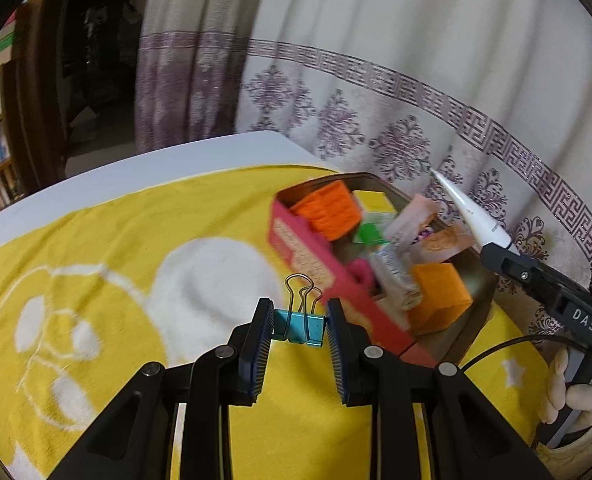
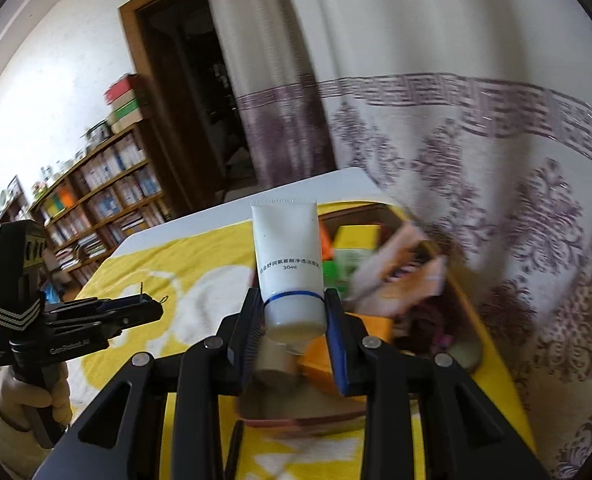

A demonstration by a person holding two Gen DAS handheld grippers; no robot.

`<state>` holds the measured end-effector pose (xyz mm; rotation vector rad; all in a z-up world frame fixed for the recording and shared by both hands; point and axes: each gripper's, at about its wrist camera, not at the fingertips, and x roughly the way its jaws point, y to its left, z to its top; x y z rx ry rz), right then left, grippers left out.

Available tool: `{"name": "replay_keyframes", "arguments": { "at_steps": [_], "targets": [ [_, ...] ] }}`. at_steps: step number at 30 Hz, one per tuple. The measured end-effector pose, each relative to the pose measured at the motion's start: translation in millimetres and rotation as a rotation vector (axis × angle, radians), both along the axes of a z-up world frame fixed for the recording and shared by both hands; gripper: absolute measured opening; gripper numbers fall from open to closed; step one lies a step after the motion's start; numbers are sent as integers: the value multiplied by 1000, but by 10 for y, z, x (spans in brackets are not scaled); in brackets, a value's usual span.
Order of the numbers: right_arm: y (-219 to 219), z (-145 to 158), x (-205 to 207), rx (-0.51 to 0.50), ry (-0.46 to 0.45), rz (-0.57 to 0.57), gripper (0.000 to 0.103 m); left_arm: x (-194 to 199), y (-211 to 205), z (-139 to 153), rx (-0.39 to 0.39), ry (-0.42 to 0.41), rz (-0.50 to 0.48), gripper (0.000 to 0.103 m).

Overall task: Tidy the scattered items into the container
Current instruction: 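Carry the binder clip and white tube over the tin with both grippers, then open both grippers to drop the clip and white tube into the tin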

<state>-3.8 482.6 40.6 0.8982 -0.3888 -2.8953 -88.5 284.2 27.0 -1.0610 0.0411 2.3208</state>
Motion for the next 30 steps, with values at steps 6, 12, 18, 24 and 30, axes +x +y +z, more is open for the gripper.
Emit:
{"name": "replay_keyframes", "arguments": {
  "at_steps": [6, 12, 18, 24, 30],
  "targets": [
    [192, -76, -11, 10, -1, -30, 33, -90, 358, 10, -13, 3, -33, 28],
    [329, -153, -64, -18, -11, -43, 33, -239, 678, 16, -22, 1, -65, 28],
    [356, -171, -107, -10, -4, -44, 33, -392, 903, -76, -32, -17, -71, 28],
    [335, -223, -169, -15, -19, -26, 33, -502, 1007, -196, -39, -41, -62, 28],
    [330, -252, -200, -17, -26, -22, 33, -525, 1018, -216, -43, -42, -52, 28]
  ]
}}
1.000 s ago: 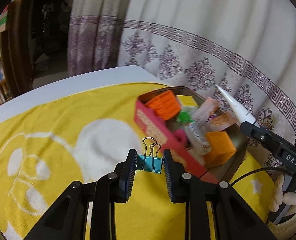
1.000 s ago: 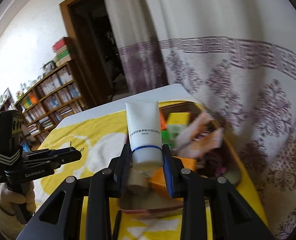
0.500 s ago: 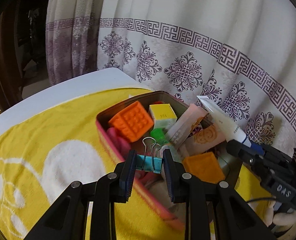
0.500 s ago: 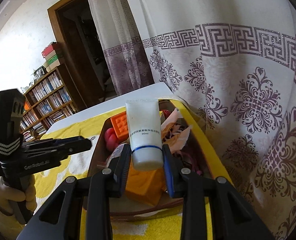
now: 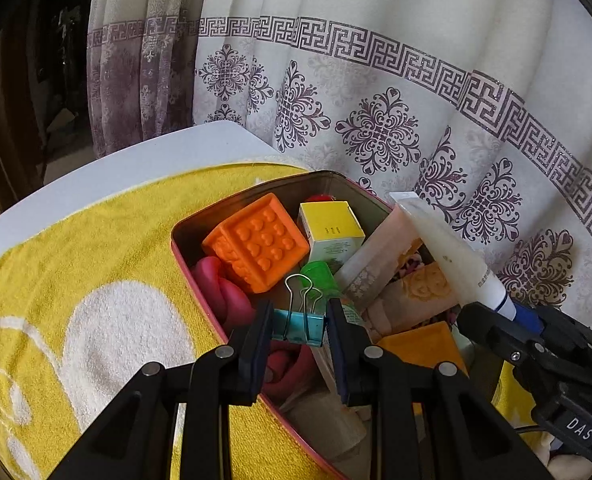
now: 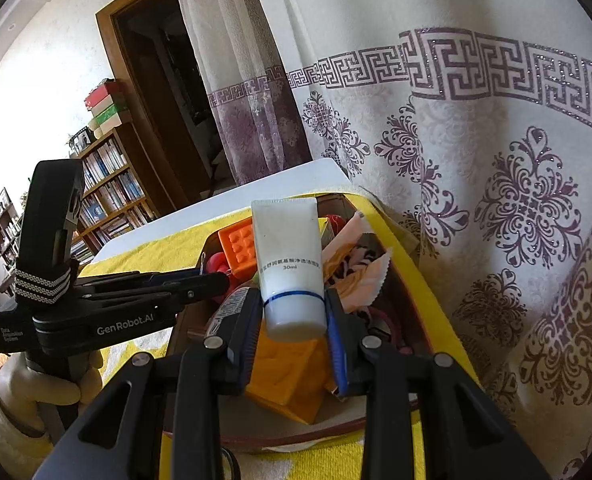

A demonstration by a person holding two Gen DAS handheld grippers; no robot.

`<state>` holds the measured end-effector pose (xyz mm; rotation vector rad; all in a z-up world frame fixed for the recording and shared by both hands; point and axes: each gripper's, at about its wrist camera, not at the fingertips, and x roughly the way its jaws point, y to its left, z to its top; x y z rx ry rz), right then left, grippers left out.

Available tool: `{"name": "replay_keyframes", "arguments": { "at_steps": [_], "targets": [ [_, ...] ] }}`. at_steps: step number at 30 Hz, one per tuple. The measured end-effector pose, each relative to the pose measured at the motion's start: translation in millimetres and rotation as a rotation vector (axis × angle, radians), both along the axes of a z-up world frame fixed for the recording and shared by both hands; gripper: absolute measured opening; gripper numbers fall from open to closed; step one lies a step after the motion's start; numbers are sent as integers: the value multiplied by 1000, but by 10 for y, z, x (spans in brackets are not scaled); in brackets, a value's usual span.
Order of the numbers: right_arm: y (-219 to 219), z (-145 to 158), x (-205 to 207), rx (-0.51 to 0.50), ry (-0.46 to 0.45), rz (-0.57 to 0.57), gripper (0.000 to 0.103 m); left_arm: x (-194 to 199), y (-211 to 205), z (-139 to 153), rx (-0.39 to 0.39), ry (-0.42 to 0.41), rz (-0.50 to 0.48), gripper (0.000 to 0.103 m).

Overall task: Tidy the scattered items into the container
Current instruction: 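Open both grippers to drop the clip and white tube into the tin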

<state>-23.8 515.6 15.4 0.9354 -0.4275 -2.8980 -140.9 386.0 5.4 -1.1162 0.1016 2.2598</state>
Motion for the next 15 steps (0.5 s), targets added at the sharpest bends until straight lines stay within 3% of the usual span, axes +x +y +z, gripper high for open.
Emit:
{"name": "replay_keyframes", "arguments": {
  "at_steps": [5, 6, 7, 9, 15],
  "targets": [
    [8, -18, -21, -8, -6, 3, 34, -15, 10, -5, -1, -9, 8, 31],
    [20, -19, -19, -14, -4, 2, 40, -29, 13, -26, -2, -28, 9, 54],
    [39, -19, -14, -23, -1, -1, 59, -30, 5, -37, 12, -41, 8, 67],
    [82, -7, 33, -40, 17, -27, 81, 13, -10, -10, 39, -42, 7, 71],
    [154, 1, 108, -52, 6, -48, 81, 119, -113, 66, 23, -20, 71, 79]
  ]
}}
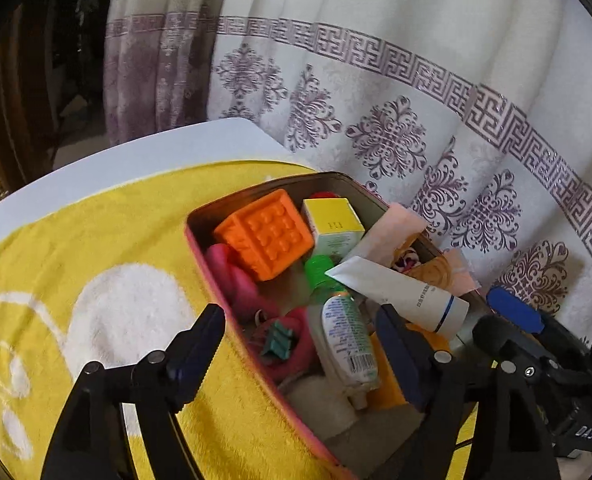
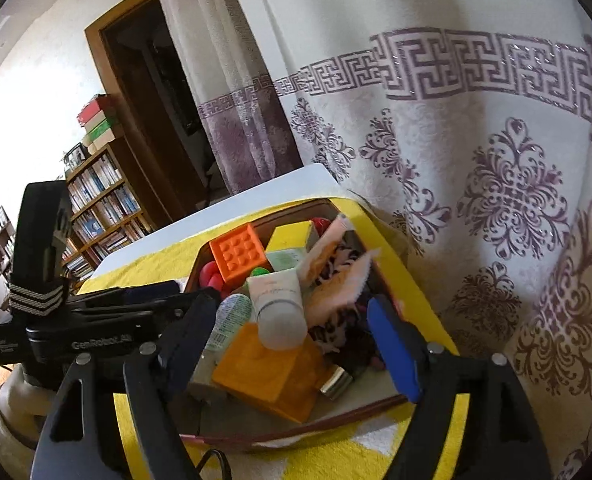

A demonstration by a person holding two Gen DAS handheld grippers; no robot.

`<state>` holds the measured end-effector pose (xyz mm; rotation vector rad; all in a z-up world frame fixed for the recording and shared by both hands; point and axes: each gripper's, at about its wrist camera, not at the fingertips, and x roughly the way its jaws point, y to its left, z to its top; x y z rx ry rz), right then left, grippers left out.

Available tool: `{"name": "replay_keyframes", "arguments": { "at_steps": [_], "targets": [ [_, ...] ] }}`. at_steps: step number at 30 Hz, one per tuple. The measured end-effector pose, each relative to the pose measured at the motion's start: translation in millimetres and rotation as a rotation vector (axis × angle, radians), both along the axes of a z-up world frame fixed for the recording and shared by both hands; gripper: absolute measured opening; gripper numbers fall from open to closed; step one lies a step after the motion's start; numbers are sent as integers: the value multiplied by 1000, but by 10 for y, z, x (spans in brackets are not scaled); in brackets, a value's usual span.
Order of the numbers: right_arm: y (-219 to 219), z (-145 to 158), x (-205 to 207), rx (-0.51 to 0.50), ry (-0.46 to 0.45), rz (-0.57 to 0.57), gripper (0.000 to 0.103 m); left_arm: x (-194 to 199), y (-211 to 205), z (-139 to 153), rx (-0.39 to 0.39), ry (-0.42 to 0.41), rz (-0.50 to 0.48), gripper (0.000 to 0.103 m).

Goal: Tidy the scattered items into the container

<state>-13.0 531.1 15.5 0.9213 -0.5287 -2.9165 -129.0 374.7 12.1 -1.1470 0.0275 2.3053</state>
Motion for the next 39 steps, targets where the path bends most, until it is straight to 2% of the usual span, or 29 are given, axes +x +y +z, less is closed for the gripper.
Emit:
{"name": "replay_keyframes", "arguments": {
  "at_steps": [5, 7, 9, 14, 17, 26, 32, 39],
  "targets": [
    [2, 10, 85, 13, -17, -13, 82, 163, -119, 122, -36, 67, 51, 80],
    [5, 23, 131, 13, -23, -16, 84, 268, -169, 192, -42, 103, 76, 92],
    [-4, 34, 177, 19, -28, -19, 85, 382, -225, 268, -43, 148, 105, 99],
    [-58, 89, 334, 52, -26, -34, 91, 661, -297, 446, -57, 240, 150, 100],
    [-126, 161, 458, 84, -10, -42, 103, 793, -336, 528, -57, 265, 176, 102],
    [-275, 345, 750, 124, 37, -55, 103, 1100, -443, 610, -94, 286, 252, 102],
    [-380, 418, 892, 145, 53, -46, 103, 1279, -474, 651, -130, 316, 268, 102],
    [-485, 477, 981, 183, 68, -48, 103, 1395, -474, 704, -108, 312, 247, 102]
  ]
}}
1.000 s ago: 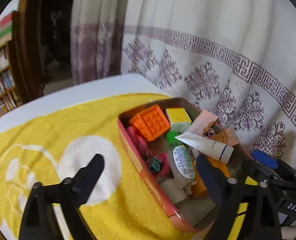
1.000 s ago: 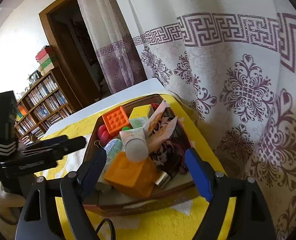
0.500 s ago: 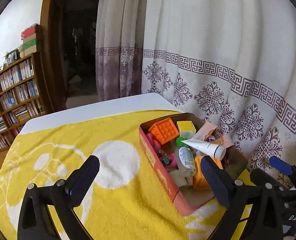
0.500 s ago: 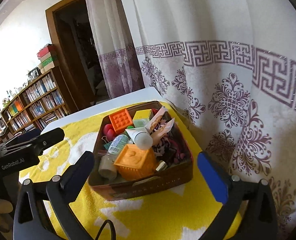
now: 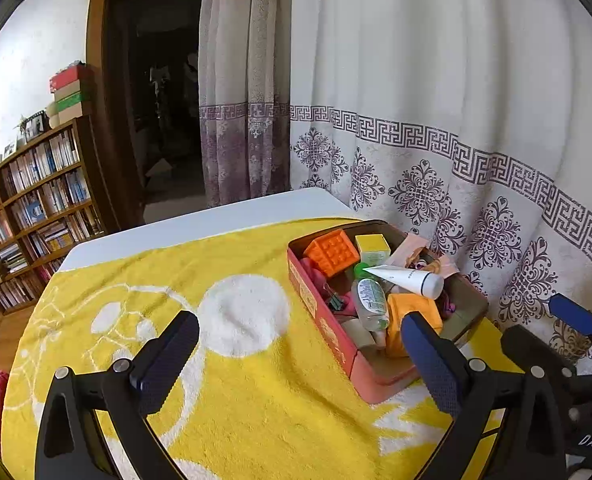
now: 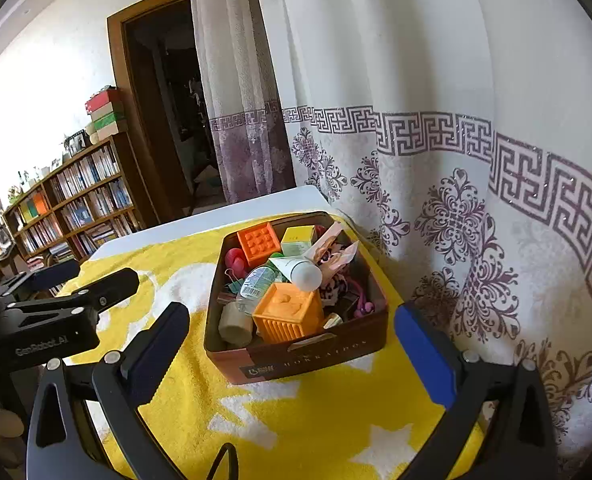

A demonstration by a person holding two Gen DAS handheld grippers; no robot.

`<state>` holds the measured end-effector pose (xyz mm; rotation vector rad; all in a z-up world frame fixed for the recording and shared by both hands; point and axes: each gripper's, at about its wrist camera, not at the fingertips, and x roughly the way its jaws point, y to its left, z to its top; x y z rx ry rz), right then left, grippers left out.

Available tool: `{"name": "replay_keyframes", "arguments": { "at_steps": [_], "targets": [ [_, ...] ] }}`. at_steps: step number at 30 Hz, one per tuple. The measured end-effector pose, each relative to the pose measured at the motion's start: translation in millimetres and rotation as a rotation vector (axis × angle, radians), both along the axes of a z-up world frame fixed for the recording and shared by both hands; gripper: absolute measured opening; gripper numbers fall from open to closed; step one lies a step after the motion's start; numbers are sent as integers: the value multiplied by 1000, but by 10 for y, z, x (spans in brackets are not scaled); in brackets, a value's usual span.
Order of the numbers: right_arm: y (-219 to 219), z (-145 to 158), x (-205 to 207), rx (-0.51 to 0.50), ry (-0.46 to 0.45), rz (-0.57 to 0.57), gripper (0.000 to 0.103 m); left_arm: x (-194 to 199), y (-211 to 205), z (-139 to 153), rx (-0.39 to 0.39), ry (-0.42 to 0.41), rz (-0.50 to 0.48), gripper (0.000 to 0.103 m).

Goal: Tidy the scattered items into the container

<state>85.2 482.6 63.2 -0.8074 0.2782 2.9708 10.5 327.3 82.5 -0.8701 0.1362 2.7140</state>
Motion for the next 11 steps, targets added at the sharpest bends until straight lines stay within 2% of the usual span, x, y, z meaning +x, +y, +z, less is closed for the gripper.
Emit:
{"name": "replay_keyframes", "arguments": {
  "at_steps": [7, 11],
  "targets": [
    [27, -21, 25, 9, -5, -14, 103, -30, 45, -18, 78, -69, -90, 102],
    [79, -69, 23, -3, -17, -32, 103, -49, 38, -61, 56, -68, -93, 102]
  ]
}}
